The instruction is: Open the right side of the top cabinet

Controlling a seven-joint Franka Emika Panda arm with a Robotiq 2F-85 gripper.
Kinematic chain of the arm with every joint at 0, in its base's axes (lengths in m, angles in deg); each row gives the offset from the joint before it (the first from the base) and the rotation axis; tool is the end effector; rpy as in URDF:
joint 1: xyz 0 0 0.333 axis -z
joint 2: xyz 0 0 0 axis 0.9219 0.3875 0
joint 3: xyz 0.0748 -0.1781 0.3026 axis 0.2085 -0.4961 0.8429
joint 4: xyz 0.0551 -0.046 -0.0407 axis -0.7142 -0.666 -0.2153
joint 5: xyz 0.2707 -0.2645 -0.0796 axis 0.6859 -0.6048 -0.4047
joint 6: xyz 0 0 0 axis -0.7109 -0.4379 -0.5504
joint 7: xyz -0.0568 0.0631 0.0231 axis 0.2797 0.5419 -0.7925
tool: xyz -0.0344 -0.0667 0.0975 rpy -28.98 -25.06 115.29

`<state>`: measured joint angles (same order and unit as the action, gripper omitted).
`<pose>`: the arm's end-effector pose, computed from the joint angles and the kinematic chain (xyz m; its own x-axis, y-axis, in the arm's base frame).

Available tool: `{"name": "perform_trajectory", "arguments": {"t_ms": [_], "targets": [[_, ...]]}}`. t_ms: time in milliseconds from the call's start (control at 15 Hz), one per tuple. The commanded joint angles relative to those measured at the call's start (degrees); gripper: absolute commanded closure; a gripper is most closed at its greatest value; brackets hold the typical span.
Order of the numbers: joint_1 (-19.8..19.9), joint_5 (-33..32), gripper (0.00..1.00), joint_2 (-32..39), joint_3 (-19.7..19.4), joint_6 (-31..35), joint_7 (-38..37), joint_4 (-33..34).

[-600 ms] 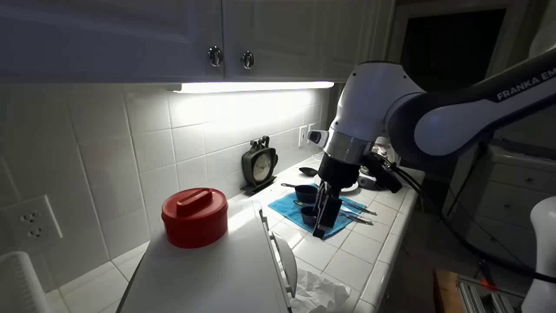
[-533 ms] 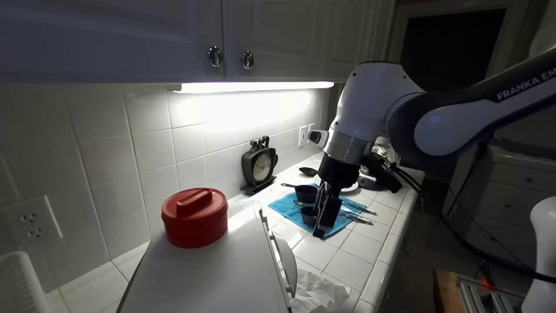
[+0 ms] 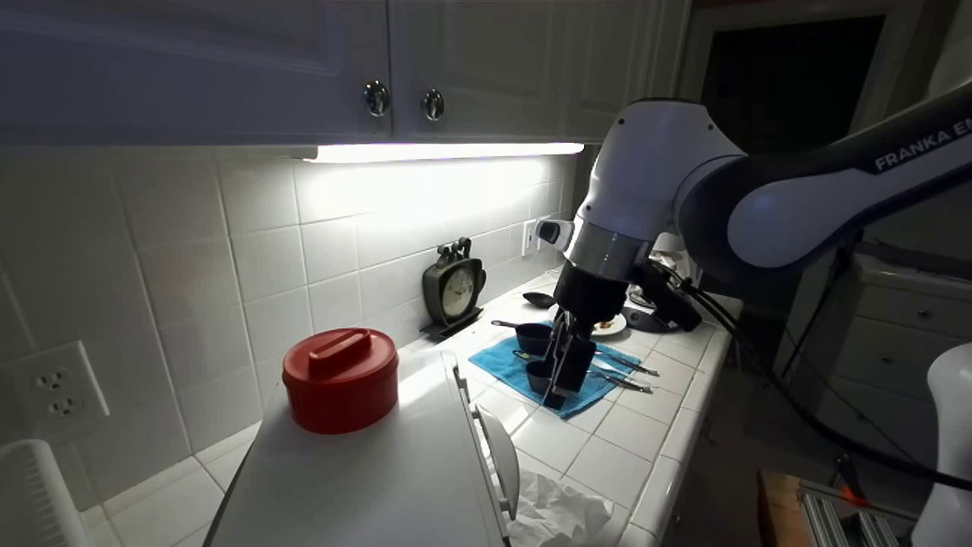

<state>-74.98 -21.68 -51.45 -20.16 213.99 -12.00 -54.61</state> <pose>0.4381 0.0890 0.4859 0.9263 0.2787 0.2536 0.2825 -0.9590 0.0223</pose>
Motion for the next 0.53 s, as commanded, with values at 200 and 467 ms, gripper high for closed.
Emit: {"name": "perform_trajectory", "arguments": {"t_ms": [200,467], "targets": [[1.1,-8.9,0.00,-1.3,3.7,-1.6,-1.6,5.9],[1.5,-12.5,0.00,-1.2,4.8,0.6,-2.8,9.3]]}}
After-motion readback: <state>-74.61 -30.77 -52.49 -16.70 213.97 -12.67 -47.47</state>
